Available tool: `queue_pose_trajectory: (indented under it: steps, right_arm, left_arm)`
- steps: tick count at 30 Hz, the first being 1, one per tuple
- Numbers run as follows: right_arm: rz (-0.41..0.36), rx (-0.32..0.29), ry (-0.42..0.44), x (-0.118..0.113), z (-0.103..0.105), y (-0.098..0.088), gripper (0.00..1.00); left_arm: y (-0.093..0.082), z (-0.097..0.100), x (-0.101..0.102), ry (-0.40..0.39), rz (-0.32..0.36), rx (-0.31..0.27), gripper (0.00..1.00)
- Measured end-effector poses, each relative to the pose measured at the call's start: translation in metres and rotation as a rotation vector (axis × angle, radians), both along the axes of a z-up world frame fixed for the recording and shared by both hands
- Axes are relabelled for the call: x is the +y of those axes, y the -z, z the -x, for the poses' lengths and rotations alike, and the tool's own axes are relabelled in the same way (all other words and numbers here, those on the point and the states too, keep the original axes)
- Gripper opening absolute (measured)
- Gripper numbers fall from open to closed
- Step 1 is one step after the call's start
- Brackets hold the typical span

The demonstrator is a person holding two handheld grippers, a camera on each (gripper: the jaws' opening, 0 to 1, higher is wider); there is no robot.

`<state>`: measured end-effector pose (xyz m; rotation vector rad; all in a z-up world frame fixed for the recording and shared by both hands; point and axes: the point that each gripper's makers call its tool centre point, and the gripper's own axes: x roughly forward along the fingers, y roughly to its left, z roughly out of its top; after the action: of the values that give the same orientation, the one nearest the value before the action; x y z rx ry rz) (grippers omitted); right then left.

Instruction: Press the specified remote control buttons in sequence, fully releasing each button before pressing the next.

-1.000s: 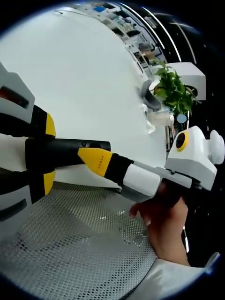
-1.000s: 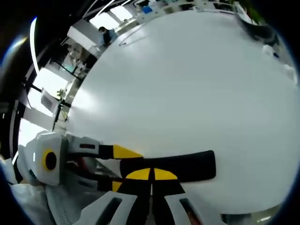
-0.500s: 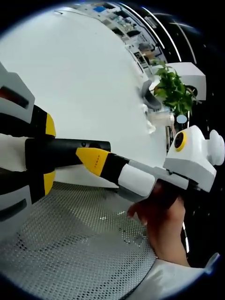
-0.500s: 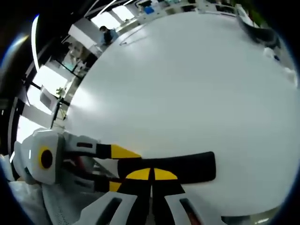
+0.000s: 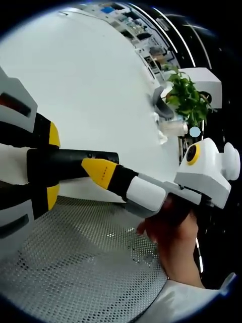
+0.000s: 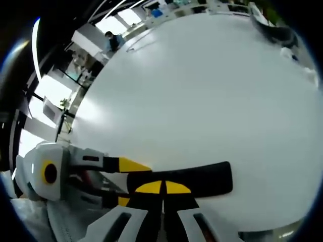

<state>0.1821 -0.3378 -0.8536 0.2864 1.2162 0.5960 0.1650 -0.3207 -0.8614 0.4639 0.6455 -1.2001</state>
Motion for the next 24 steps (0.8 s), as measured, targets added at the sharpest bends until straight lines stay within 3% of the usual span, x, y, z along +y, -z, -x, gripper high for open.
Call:
queue_pose_trajectory:
  steps: [24]
  right_arm:
    - [-0.002,0.014,-0.008,0.0017,0.0003,-0.0016,0.0]
  left_arm:
    - [0.0,-0.0004,0.0006,0.001,0.004,0.0,0.25]
